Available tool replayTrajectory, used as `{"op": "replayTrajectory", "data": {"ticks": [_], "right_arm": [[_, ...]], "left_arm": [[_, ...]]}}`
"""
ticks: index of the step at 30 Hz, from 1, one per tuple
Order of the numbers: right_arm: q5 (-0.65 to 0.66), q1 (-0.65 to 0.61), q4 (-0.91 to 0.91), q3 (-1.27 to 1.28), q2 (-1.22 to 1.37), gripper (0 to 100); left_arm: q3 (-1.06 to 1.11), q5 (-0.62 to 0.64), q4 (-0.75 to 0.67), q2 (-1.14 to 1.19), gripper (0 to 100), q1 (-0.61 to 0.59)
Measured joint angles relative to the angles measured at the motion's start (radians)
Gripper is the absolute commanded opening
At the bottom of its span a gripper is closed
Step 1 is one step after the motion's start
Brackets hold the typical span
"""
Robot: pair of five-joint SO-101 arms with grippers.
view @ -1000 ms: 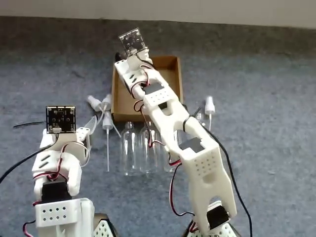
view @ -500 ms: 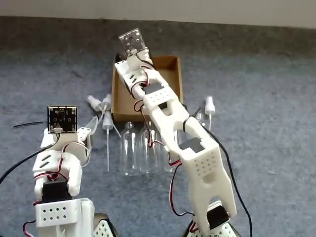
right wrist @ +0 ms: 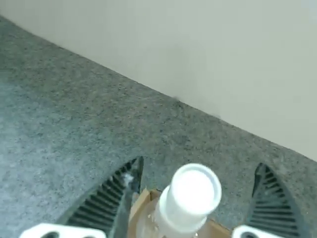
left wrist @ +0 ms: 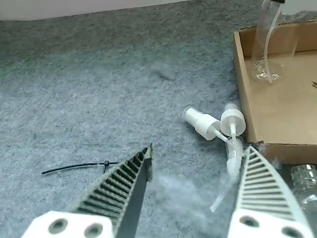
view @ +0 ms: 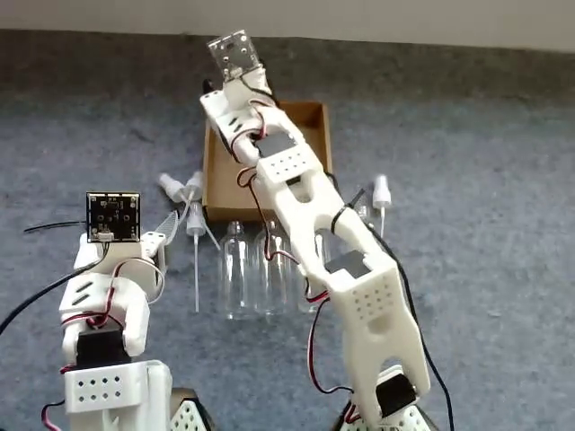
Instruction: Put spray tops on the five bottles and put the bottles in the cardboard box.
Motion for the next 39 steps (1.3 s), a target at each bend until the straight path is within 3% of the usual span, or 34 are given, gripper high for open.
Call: {"op": "replayTrajectory", "data": {"ticks": [6,12,21,25,33,39], "right_arm": [[0.000,0.002,0.130,-0.132,0.000,29.7],[0.000,0.002,0.397,-0.399,0.000,29.6],[0.000,-0.008,1.091,-1.030,-0.003,29.6],[0.002,-0.005,1.441,-1.096,-0.006,29.6],[0.002,0.210,1.493,-1.103,-0.006,29.6],[0.002,0.278,1.493,-1.099,-0.078,29.6]], "left_arm": [[0.000,0.000,0.000,0.000,27,0.000],[0.000,0.000,0.000,0.000,27,0.000],[0.000,0.000,-0.002,0.000,27,0.000],[0.000,0.000,-0.002,0.000,27,0.000],[0.023,0.000,-0.005,0.002,27,-0.002],[0.023,0.000,-0.005,0.002,27,0.000]]}}
